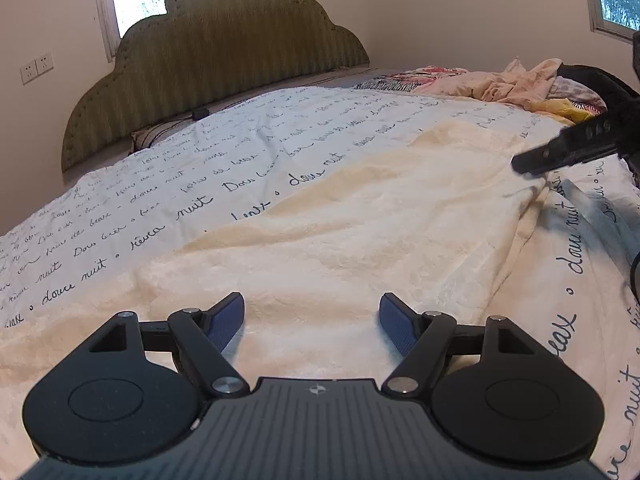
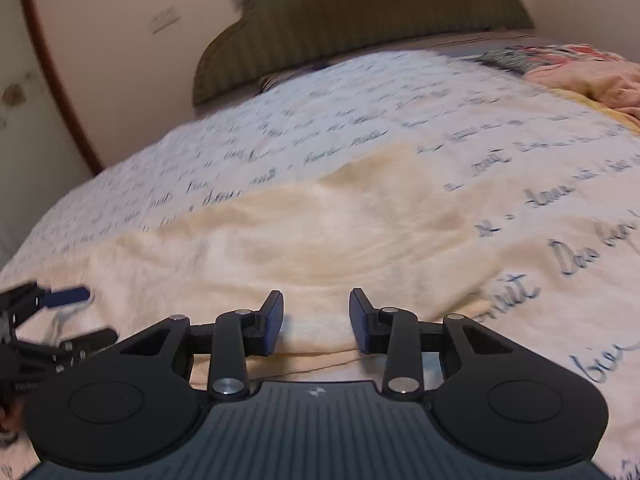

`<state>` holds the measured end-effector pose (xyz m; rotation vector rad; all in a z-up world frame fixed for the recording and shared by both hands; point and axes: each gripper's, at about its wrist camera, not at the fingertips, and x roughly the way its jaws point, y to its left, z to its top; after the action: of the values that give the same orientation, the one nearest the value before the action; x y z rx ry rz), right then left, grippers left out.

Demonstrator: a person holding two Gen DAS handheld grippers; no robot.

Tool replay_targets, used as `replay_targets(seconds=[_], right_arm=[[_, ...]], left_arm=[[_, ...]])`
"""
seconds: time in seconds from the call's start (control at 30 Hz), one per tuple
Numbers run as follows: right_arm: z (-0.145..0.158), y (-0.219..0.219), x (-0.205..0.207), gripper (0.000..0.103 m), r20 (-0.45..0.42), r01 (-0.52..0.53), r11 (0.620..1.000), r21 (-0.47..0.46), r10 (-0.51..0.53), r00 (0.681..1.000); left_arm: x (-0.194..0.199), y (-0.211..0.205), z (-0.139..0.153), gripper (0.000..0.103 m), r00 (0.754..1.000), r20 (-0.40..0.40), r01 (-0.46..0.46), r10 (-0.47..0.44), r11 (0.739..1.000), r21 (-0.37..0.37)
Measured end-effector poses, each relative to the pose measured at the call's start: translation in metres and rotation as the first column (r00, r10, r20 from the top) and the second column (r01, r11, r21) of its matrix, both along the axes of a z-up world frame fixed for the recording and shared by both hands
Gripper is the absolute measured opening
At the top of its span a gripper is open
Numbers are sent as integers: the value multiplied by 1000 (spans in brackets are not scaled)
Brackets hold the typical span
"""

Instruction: Fold towel

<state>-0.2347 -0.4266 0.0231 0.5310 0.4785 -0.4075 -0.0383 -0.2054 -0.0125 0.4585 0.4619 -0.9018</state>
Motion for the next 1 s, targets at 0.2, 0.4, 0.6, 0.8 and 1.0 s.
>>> replay_targets(seconds=[0.2, 0.4, 0.6, 0.8, 1.0], right_arm=[[-15, -27, -45, 38, 199, 51, 912, 407, -142, 970], [-42, -18, -39, 42, 138, 49, 833, 551, -149, 979], [-45, -22, -27, 49, 144, 62, 828, 558, -170, 975], [-55, -41, -4, 49, 192, 116, 825, 553, -261, 946], [-61, -62, 26, 49, 233, 151, 829, 538, -318, 919]], left_arm=[[15, 8, -6, 87, 995, -100, -33, 26, 997, -67], [17, 10, -7, 90, 993, -114, -43, 34, 996, -79], [17, 9, -8, 93, 993, -113, -47, 38, 996, -77], [19, 9, -9, 95, 991, -123, -55, 45, 996, -77], [21, 9, -9, 98, 989, -141, -63, 51, 995, -76]])
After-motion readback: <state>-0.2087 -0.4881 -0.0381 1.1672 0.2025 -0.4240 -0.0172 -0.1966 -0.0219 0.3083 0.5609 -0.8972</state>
